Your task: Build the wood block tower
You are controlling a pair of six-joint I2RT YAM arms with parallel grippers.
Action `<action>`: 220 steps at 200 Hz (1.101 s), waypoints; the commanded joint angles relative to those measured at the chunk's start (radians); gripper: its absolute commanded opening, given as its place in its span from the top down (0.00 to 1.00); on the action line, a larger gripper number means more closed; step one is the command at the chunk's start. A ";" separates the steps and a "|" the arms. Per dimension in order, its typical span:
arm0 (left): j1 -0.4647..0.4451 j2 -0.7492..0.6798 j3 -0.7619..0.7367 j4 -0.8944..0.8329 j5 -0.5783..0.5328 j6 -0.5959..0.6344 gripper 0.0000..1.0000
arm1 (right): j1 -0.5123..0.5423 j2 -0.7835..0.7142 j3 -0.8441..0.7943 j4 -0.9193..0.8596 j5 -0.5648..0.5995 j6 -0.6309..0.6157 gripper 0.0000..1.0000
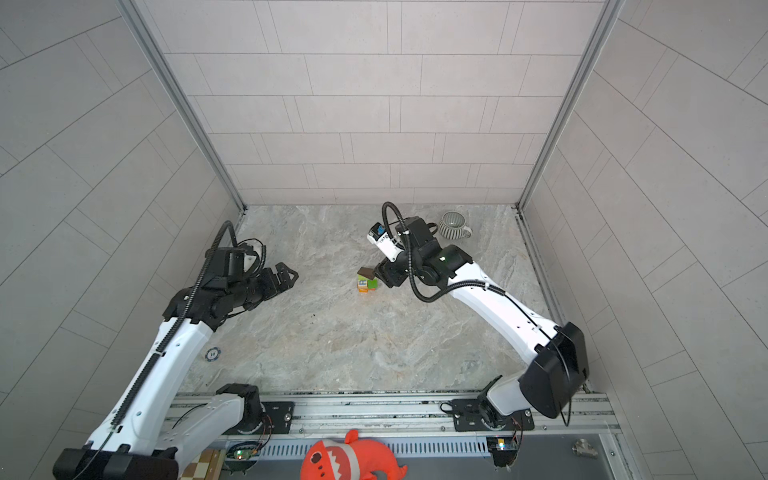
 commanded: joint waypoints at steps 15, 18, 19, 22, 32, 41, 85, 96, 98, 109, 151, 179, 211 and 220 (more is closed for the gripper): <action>-0.127 0.001 0.011 -0.044 -0.117 -0.041 0.00 | -0.010 -0.226 -0.210 0.096 0.131 0.158 0.24; -0.139 0.002 0.011 -0.045 -0.128 -0.044 0.00 | -0.011 -0.245 -0.227 0.099 0.142 0.169 0.24; -0.142 0.002 0.011 -0.045 -0.130 -0.044 0.00 | -0.011 -0.250 -0.235 0.100 0.147 0.172 0.23; -0.153 0.004 0.012 -0.047 -0.137 -0.045 0.00 | -0.013 -0.269 -0.251 0.104 0.157 0.185 0.23; -0.187 0.012 0.017 -0.046 -0.168 -0.051 0.00 | -0.018 -0.325 -0.315 0.118 0.194 0.215 0.21; -0.219 0.022 0.020 -0.045 -0.204 -0.054 0.00 | -0.022 -0.375 -0.365 0.131 0.232 0.239 0.18; -0.295 0.145 0.031 0.004 -0.339 0.002 0.00 | -0.032 -0.555 -0.589 0.183 0.573 0.328 0.00; -0.295 0.178 0.044 0.021 -0.383 0.035 0.00 | -0.033 -0.595 -0.639 0.204 0.666 0.352 0.00; -0.295 0.183 0.044 0.026 -0.393 0.040 0.00 | -0.033 -0.604 -0.654 0.207 0.681 0.358 0.00; -0.294 0.196 0.038 0.076 -0.460 0.058 0.00 | -0.034 -0.645 -0.701 0.228 0.763 0.386 0.00; -0.181 0.207 -0.086 0.290 -0.585 0.102 0.00 | -0.075 -0.727 -0.809 0.266 1.024 0.446 0.00; -0.120 0.230 -0.173 0.415 -0.620 0.248 0.00 | -0.175 -0.662 -0.835 0.342 0.986 0.435 0.00; 0.021 0.278 -0.231 0.510 -0.651 0.336 0.00 | -0.299 -0.559 -0.825 0.444 0.974 0.376 0.00; 0.068 0.287 -0.258 0.563 -0.617 0.347 0.00 | -0.321 -0.529 -0.830 0.490 0.974 0.348 0.00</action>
